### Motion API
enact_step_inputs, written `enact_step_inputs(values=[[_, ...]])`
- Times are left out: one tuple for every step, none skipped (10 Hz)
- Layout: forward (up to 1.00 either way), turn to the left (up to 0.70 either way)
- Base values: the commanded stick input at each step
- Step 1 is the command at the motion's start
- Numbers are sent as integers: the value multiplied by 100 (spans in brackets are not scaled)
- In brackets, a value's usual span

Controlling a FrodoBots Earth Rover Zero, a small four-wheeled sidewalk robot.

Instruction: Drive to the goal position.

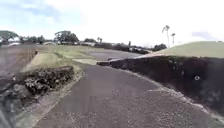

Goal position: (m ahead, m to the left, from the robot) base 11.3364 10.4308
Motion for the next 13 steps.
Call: enact_step_inputs(values=[[70, 0], [70, 0], [70, 0], [70, 0], [70, 0], [70, 0], [70, 0], [70, 0], [70, 0], [70, 0], [70, 0], [70, 0], [70, 0]])
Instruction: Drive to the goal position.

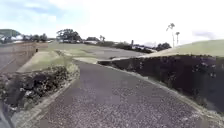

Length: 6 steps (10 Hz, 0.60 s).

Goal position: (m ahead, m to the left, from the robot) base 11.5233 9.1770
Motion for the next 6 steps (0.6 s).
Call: enact_step_inputs(values=[[70, 0], [70, 0], [70, 0], [70, 0], [70, 0], [70, 1]])
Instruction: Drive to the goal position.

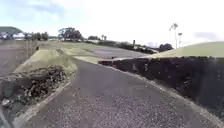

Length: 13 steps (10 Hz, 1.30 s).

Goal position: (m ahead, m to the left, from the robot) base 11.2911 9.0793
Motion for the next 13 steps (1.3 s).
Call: enact_step_inputs(values=[[70, 2], [70, 2], [70, 2], [70, 2], [70, 2], [70, 33], [70, 35], [70, 35], [70, 0], [70, 0], [70, 0], [70, 0], [70, 0]])
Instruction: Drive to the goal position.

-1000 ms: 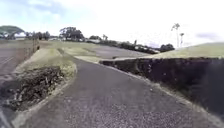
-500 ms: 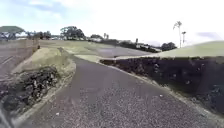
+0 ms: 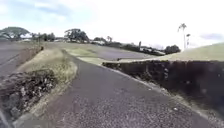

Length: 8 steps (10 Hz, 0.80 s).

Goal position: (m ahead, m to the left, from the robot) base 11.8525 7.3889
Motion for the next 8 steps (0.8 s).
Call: enact_step_inputs(values=[[70, 0], [70, 0], [70, 0], [70, 1], [70, 17], [70, 35], [70, 20], [70, 3]])
